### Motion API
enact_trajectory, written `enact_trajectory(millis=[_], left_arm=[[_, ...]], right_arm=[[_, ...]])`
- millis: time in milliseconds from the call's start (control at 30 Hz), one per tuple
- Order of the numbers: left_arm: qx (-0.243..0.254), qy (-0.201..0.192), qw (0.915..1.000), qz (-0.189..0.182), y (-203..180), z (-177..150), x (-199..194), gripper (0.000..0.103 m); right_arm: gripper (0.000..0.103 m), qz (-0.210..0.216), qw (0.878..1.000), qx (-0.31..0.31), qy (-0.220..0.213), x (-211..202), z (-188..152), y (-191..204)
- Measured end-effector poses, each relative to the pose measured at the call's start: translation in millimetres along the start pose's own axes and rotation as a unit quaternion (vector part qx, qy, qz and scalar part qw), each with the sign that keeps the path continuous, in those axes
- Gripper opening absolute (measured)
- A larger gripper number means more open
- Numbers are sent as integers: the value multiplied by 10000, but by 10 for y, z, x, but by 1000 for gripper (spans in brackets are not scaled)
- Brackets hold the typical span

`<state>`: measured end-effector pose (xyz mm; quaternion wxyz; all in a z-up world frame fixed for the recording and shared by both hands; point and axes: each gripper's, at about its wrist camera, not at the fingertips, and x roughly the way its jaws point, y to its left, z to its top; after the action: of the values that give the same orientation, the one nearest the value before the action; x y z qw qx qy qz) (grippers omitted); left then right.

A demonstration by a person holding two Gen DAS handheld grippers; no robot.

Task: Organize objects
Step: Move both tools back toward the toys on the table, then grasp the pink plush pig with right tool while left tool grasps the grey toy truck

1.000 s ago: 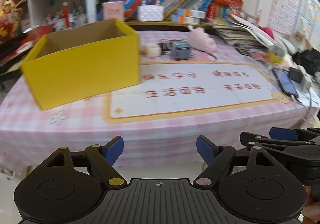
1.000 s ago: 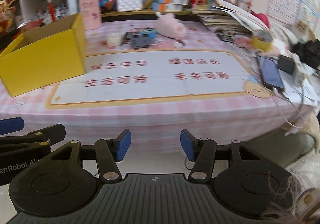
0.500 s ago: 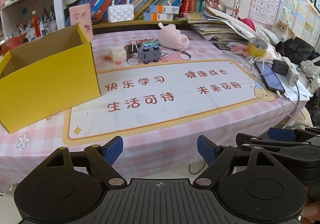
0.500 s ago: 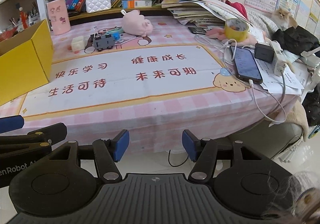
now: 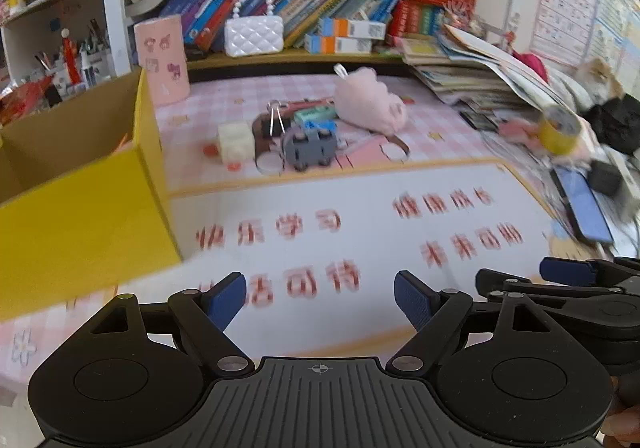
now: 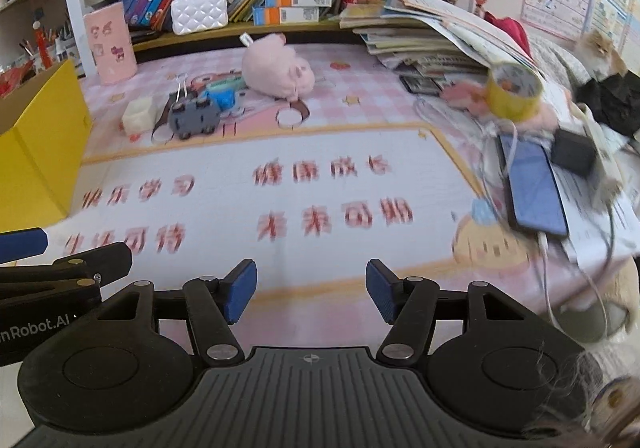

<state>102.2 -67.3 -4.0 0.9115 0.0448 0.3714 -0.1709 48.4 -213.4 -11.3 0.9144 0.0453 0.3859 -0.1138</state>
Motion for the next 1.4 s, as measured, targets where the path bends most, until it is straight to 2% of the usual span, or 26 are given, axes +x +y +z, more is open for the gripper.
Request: enact_trajectory(millis=[400, 533, 700, 800, 1000, 1100, 1267, 1400], left_arm=[[-455, -204, 9962, 709, -29, 752, 725, 83], [-546, -143, 9951, 816, -60, 967, 1028, 83], [-525, 86, 9944, 917, -121, 1094, 1405, 82], [-586, 241, 9934, 956, -131, 1126, 1586, 82], [-702, 442, 9919, 961, -110, 1166, 1832, 82], [-718, 586, 9912, 947, -90, 1155, 1948, 65], [-685, 553, 9926, 833, -63, 1150, 1912, 64], [-748, 507, 9935, 695, -23, 1132, 1743, 64]], right_arm=[[63, 396, 9983, -356, -245, 798, 916, -380], [66, 562, 9965, -481, -388, 1062, 1253, -430], [76, 998, 9915, -760, -330, 1427, 1580, -411], [82, 1098, 9884, -970, -407, 1599, 1718, -352], [89, 1605, 9758, -1420, -443, 1947, 1973, -165], [89, 1736, 9694, -1699, -351, 2139, 2056, -26], [87, 1720, 9677, -1837, -161, 2438, 2150, 112], [68, 1807, 9698, -1634, -65, 2538, 2150, 20]])
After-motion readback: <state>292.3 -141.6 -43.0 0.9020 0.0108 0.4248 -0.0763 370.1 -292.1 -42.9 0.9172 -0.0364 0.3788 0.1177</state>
